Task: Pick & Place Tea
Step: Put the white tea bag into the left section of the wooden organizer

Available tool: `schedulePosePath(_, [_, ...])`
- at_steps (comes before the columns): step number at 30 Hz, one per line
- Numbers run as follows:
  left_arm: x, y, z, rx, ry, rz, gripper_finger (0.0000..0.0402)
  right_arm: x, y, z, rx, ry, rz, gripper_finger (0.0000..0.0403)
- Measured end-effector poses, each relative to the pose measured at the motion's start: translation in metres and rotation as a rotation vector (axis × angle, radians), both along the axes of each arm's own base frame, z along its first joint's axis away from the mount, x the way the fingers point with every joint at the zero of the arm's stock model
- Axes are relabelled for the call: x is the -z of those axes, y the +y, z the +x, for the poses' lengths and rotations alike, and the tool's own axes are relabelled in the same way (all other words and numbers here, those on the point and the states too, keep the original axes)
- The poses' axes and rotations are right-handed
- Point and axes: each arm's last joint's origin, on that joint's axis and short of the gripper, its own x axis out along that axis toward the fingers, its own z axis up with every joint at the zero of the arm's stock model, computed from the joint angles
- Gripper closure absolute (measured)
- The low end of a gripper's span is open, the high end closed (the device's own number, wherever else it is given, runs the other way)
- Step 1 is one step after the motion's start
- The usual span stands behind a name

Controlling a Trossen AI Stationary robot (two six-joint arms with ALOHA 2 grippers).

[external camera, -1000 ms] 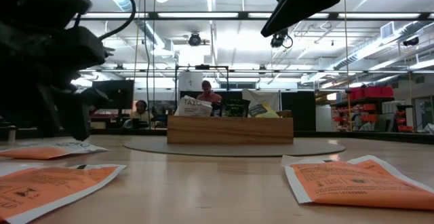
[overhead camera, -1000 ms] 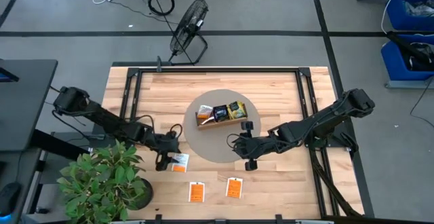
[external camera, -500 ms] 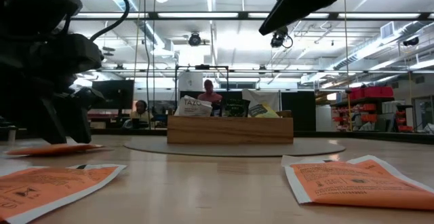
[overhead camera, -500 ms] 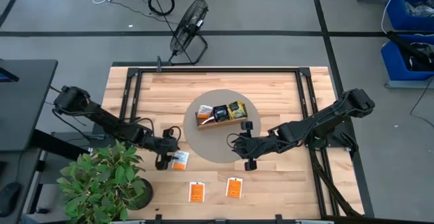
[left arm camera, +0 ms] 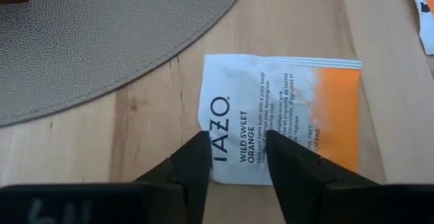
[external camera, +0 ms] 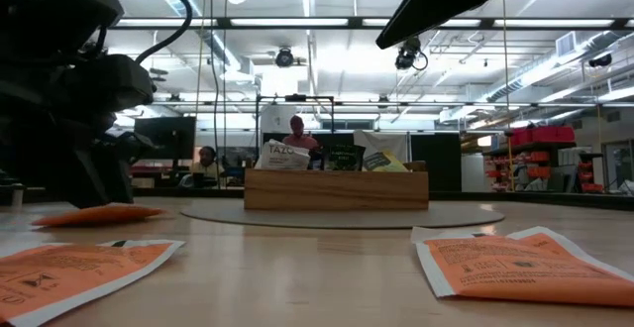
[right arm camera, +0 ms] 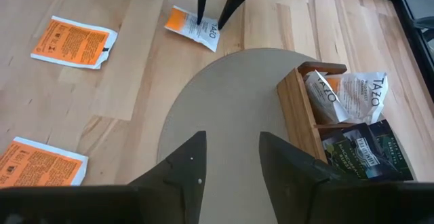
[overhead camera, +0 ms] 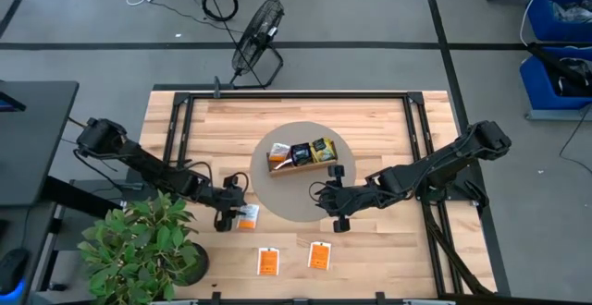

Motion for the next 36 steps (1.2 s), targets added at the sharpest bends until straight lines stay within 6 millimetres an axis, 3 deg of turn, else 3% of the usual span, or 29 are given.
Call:
schedulePosePath(10, [0.001, 0.0, -0.001, 0.011, 0.008, -0.002, 0.0388, 0.0, 0.0, 0.0, 0.0, -0.004, 0.002, 0.0259])
schedulePosePath(15, [0.0, 0.0, 0.0, 0.006, -0.009, 0.01, 0.0397, 0.0, 0.0, 0.0, 0.001, -0.004, 0.002, 0.0259])
schedulePosePath(25, [-0.021, 0.001, 0.002, 0.023, -0.131, 0.051, 0.0398, 0.0, 0.0, 0.0, 0.002, -0.004, 0.003, 0.0259])
schedulePosePath(36, [-0.044, 0.009, 0.005, -0.17, -0.343, 0.28, 0.0399, -0.002, 0.0, 0.001, 0.002, -0.018, 0.005, 0.0259])
